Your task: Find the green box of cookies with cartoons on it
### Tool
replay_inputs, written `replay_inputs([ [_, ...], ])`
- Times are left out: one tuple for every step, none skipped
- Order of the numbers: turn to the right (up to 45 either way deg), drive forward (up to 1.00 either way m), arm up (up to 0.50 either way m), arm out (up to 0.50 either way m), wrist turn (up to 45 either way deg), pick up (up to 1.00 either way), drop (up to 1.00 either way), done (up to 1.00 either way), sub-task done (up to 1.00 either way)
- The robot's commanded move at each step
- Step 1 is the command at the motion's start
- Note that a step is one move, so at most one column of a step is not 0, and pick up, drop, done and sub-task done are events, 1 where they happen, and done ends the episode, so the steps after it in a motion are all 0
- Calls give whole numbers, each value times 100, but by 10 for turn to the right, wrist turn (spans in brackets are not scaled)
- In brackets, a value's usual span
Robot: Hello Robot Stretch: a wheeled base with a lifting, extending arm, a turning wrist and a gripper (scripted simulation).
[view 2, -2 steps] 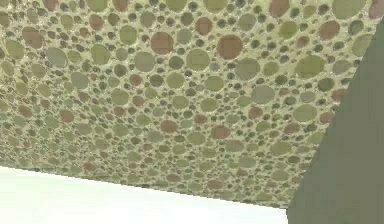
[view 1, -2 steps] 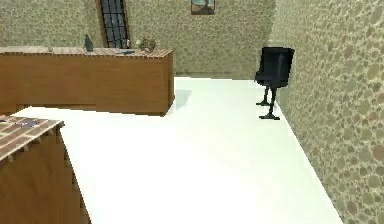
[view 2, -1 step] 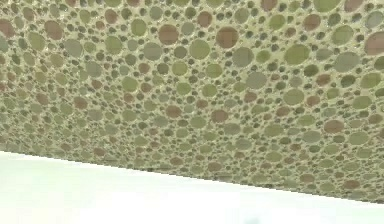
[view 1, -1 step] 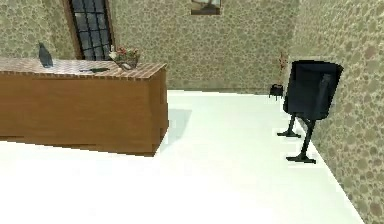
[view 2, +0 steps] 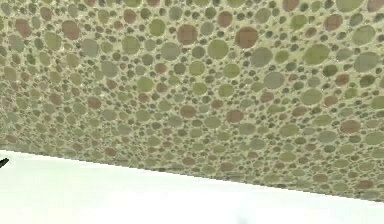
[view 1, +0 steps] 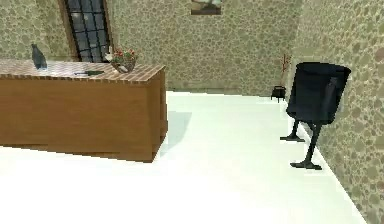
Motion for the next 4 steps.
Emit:
replay_inputs([
  [-330, 0, 0, 0, 0, 0, 0, 0, 0],
  [0, 45, 0, 0, 0, 0, 0, 0, 0],
  [-330, 0, 0, 0, 0, 0, 0, 0, 0],
  [0, 100, 0, 0, 0, 0, 0, 0, 0],
])
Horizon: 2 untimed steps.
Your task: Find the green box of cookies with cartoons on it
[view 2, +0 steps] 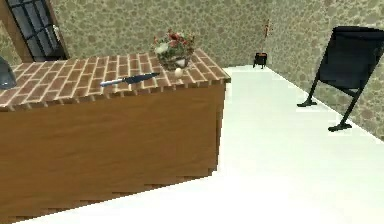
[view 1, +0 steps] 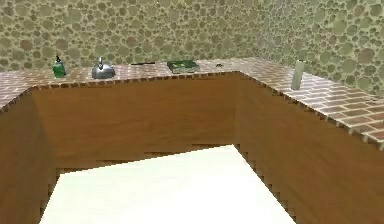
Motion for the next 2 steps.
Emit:
replay_inputs([
  [0, 100, 0, 0, 0, 0, 0, 0, 0],
  [-120, 0, 0, 0, 0, 0, 0, 0, 0],
])
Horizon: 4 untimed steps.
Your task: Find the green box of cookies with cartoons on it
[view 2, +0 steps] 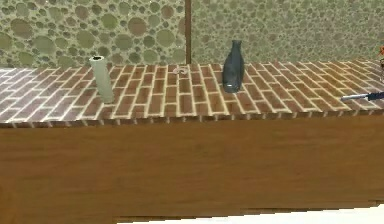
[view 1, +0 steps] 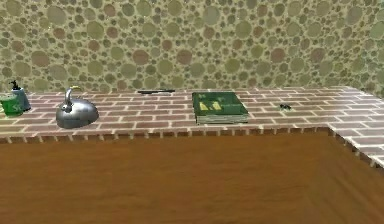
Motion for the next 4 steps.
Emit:
replay_inputs([
  [0, 25, 0, 0, 0, 0, 0, 0, 0],
  [270, 0, 0, 0, 0, 0, 0, 0, 0],
  [0, 100, 0, 0, 0, 0, 0, 0, 0],
  [0, 0, 0, 0, 0, 0, 0, 100, 0],
])
